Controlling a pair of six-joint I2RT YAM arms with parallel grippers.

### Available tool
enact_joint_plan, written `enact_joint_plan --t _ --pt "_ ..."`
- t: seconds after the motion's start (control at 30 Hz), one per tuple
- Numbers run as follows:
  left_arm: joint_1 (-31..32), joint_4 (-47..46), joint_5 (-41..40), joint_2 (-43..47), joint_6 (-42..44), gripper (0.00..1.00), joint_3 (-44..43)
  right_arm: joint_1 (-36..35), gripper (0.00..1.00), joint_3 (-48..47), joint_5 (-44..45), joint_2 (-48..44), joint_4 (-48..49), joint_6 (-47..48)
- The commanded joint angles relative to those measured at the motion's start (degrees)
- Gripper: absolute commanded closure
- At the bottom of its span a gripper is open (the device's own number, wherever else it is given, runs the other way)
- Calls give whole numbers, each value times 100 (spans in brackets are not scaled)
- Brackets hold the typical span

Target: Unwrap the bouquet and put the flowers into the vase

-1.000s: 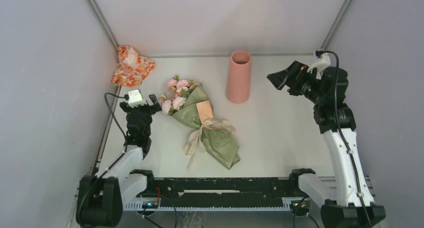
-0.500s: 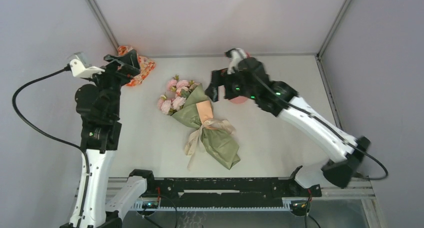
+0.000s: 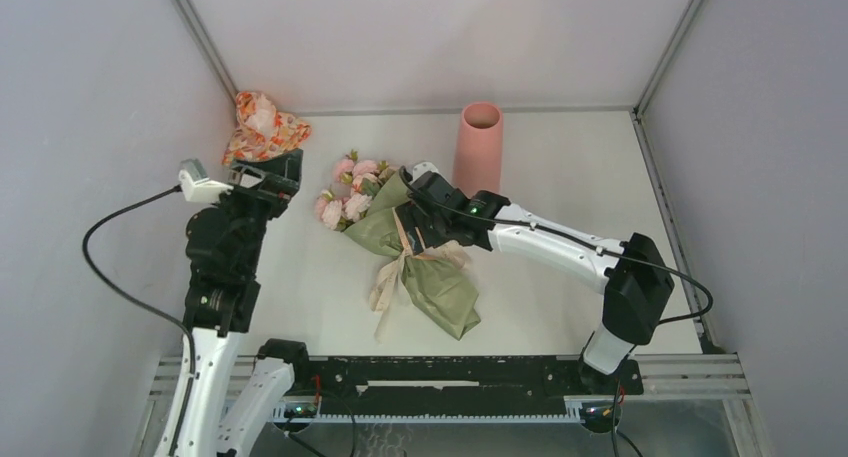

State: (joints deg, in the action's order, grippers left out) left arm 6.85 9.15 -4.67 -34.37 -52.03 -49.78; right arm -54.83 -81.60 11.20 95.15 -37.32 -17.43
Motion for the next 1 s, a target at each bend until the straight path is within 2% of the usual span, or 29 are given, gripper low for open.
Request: enact_joint_plan --t 0.0,0.1,0.17,0.23,0.33,0.47,0.67,0.97 --pt "236 304 -281 -133 747 0 -117 140 25 109 -101 -25 505 -61" --pt "709 779 -381 -477 1339 0 -225 190 26 145 25 -29 551 -56" --pt "1319 1235 -913 -771 1552 0 -286 286 25 280 170 -184 665 -57" --pt "2034 1667 -1430 -955 1658 0 -316 427 24 440 208 -425 762 -96" --pt "2637 2198 -1873 -1138 1508 0 -133 622 21 700 160 -824 864 -110" --pt "3009 2245 -1375 -1319 1032 0 368 707 19 881 258 -1168 771 -116" --pt "3716 2198 -1571 -1536 375 0 556 767 15 1340 356 -1592 814 -208" --pt "3867 2384 -1732 -2176 66 0 446 812 14 1680 82 -1737 1107 -308"
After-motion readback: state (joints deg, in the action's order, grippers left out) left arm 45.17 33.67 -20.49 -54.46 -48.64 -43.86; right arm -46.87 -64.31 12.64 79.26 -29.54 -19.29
